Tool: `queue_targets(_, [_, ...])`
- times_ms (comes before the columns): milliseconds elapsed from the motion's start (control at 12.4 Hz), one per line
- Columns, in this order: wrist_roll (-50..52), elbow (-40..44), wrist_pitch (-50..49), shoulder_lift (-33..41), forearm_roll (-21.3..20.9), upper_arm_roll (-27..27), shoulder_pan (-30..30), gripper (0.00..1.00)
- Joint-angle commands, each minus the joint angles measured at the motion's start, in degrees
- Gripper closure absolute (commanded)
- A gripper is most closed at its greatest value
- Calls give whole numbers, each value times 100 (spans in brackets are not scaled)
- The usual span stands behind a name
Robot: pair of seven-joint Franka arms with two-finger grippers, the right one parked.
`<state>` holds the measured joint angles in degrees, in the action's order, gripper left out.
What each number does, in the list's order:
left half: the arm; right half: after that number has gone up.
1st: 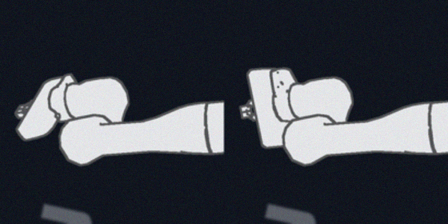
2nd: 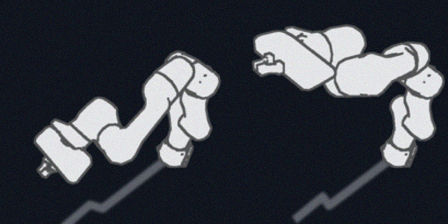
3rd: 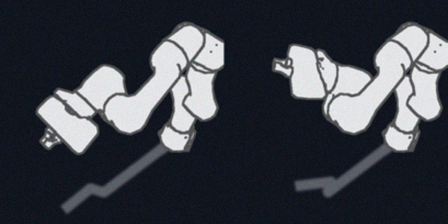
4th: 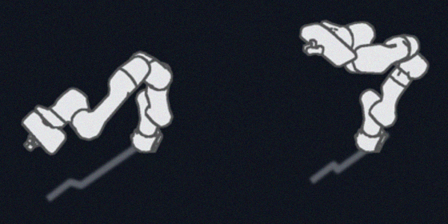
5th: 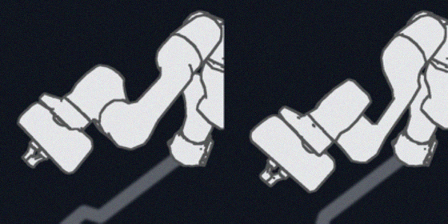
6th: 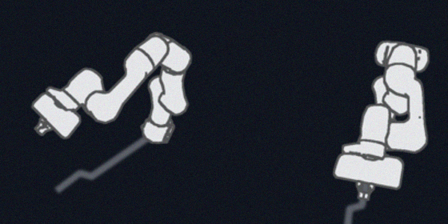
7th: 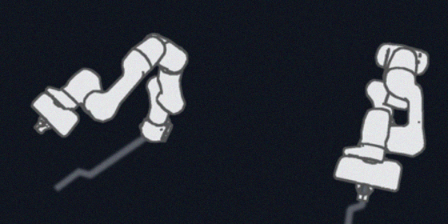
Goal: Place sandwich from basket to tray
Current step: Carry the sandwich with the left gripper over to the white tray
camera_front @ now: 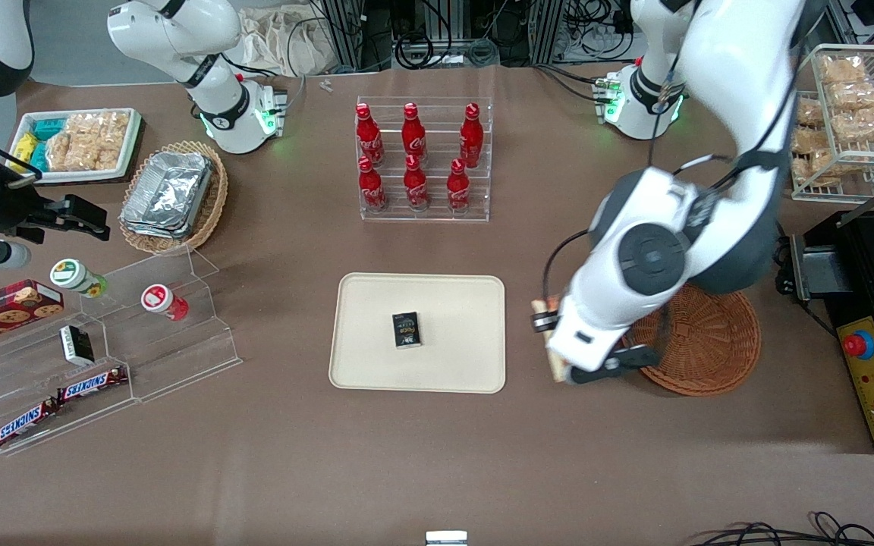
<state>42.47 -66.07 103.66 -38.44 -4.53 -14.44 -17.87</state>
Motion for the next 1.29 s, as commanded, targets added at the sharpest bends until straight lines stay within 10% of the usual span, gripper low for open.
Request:
queue_targets(0, [42, 569, 451, -777, -75, 73, -392, 100])
queue_targets(644, [-195, 507, 1306, -1815, -214, 81, -955, 100])
queue_targets(724, [-195, 411, 1219, -1799, -302, 73, -955, 83])
queue_targets(805, [-195, 411, 1061, -1772, -303, 73, -946, 23])
queue_targets(885, [-187, 419, 938, -1711, -321, 73, -929, 0])
queue_targets(1207, [-169, 410, 551, -1071, -339, 134, -737, 0])
